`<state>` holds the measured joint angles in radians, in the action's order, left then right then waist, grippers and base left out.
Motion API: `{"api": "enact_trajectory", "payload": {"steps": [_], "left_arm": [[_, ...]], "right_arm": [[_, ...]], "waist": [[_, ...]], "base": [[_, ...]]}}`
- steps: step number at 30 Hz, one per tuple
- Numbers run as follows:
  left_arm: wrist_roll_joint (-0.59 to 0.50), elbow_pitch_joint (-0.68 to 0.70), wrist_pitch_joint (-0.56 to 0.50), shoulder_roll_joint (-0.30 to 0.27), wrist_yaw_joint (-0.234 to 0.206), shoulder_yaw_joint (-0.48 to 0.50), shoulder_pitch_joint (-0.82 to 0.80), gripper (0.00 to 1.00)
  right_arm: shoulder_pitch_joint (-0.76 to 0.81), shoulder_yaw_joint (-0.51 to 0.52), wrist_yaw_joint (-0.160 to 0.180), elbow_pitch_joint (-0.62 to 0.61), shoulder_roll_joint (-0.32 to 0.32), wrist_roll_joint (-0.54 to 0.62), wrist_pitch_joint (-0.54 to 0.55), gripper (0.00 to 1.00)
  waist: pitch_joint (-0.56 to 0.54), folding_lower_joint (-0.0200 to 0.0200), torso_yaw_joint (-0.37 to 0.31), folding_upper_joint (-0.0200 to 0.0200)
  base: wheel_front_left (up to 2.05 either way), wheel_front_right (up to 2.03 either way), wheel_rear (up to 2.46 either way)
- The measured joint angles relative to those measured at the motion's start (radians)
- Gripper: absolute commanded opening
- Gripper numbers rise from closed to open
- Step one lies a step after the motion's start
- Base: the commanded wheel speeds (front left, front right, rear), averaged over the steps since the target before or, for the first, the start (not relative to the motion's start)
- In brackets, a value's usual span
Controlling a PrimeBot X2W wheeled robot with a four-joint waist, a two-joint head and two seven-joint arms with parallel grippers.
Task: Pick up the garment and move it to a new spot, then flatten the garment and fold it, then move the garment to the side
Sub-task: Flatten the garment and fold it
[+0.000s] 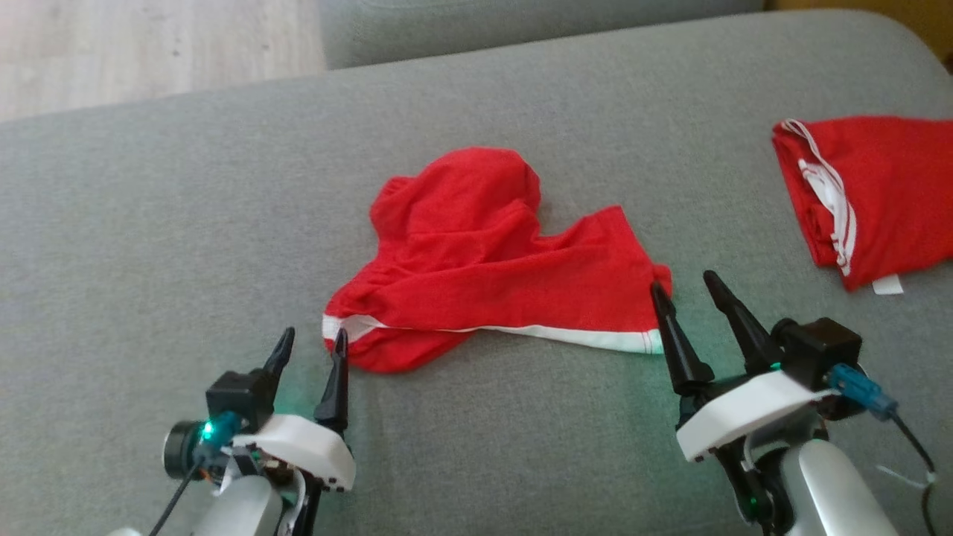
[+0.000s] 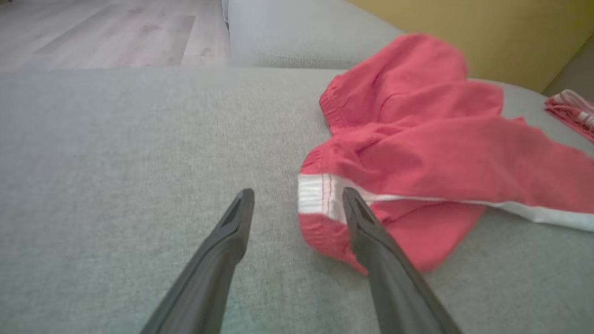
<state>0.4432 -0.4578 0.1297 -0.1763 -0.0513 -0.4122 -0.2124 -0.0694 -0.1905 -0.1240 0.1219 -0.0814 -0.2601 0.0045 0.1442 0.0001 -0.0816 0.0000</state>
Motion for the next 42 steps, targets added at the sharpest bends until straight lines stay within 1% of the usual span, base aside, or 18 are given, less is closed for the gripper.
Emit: {"api": "enact_trajectory", "payload": {"steps": [4,8,9,10,11,16,21,25,27,33,34,35,37,39,40,42], "left_arm": [[0.000,-0.079,0.027,0.011,0.017,-0.006,-0.041,1.00],[0.000,-0.132,0.050,0.024,0.016,-0.003,-0.090,1.00],[0.000,-0.144,0.052,0.027,0.017,-0.003,-0.100,0.88],[0.001,-0.154,0.053,0.029,0.018,-0.003,-0.107,0.17],[0.008,-0.165,0.052,0.032,0.024,-0.004,-0.114,0.00],[0.020,-0.188,0.062,0.047,0.031,-0.005,-0.119,0.00],[0.019,-0.179,0.081,0.058,0.032,-0.016,-0.117,0.00],[0.014,-0.163,0.093,0.064,0.044,-0.036,-0.115,0.00],[0.013,-0.157,0.093,0.068,0.051,-0.044,-0.116,0.00],[0.004,-0.154,0.102,0.074,0.061,-0.060,-0.129,0.00],[0.004,-0.154,0.102,0.074,0.061,-0.063,-0.132,0.00],[0.004,-0.154,0.104,0.074,0.061,-0.065,-0.133,0.00],[0.004,-0.155,0.109,0.075,0.061,-0.067,-0.134,0.00],[0.005,-0.156,0.109,0.075,0.062,-0.067,-0.134,0.00],[0.005,-0.155,0.109,0.075,0.070,-0.066,-0.134,0.00],[0.011,-0.141,0.110,0.074,0.070,-0.063,-0.131,0.00]], "right_arm": [[-0.007,-0.005,0.000,0.013,-0.003,-0.009,-0.009,1.00],[-0.011,-0.006,0.000,0.023,-0.006,-0.013,-0.018,1.00],[-0.015,-0.006,0.000,0.026,-0.006,-0.013,-0.018,1.00],[-0.021,-0.007,0.000,0.030,-0.006,-0.013,-0.018,1.00],[-0.028,-0.008,0.000,0.035,-0.006,-0.013,-0.018,1.00],[-0.033,-0.003,0.000,0.063,-0.005,-0.017,0.020,1.00],[-0.025,0.005,0.000,0.092,0.010,-0.021,0.079,1.00],[-0.026,0.006,0.000,0.129,0.015,-0.020,0.108,1.00],[-0.029,0.011,0.000,0.162,0.019,-0.002,0.132,1.00],[-0.077,0.008,0.000,0.194,0.021,0.031,0.158,1.00],[-0.090,0.005,0.000,0.201,0.021,0.032,0.167,0.64],[-0.098,0.003,0.000,0.205,0.021,0.031,0.173,0.00],[-0.107,0.001,0.000,0.209,0.021,0.028,0.185,0.00],[-0.106,-0.003,0.000,0.205,0.021,-0.003,0.198,0.00],[-0.102,-0.003,0.000,0.199,0.022,-0.019,0.202,0.00],[-0.088,0.004,0.000,0.170,0.023,-0.044,0.209,0.00]], "waist": [[0.029,0.0000,-0.019,0.0000],[0.054,0.0001,-0.033,0.0000],[0.060,0.0001,-0.035,0.0000],[0.064,0.0001,-0.037,0.0000],[0.068,0.0001,-0.039,0.0000],[0.078,-0.0001,-0.035,0.0000],[0.087,-0.0001,-0.014,0.0000],[0.103,-0.0001,0.004,0.0000],[0.111,-0.0001,0.015,0.0000],[0.132,-0.0001,0.041,0.0000],[0.135,-0.0001,0.044,0.0000],[0.137,-0.0002,0.046,0.0000],[0.138,-0.0001,0.048,0.0000],[0.133,-0.0001,0.047,0.0000],[0.128,-0.0001,0.046,0.0000],[0.116,0.0000,0.041,0.0000]], "base": [[0.00,0.00,0.00],[0.00,0.00,0.00],[0.00,0.00,0.00],[0.00,0.00,0.00],[0.00,0.00,0.00],[0.00,0.00,0.00],[0.00,0.00,0.00],[0.00,0.00,0.00],[0.00,0.00,0.00],[0.00,0.00,0.00],[0.00,0.00,0.00],[0.00,0.00,0.00],[0.00,0.00,0.00],[0.00,0.00,0.00],[0.00,0.00,0.00],[0.00,0.00,0.00]]}}
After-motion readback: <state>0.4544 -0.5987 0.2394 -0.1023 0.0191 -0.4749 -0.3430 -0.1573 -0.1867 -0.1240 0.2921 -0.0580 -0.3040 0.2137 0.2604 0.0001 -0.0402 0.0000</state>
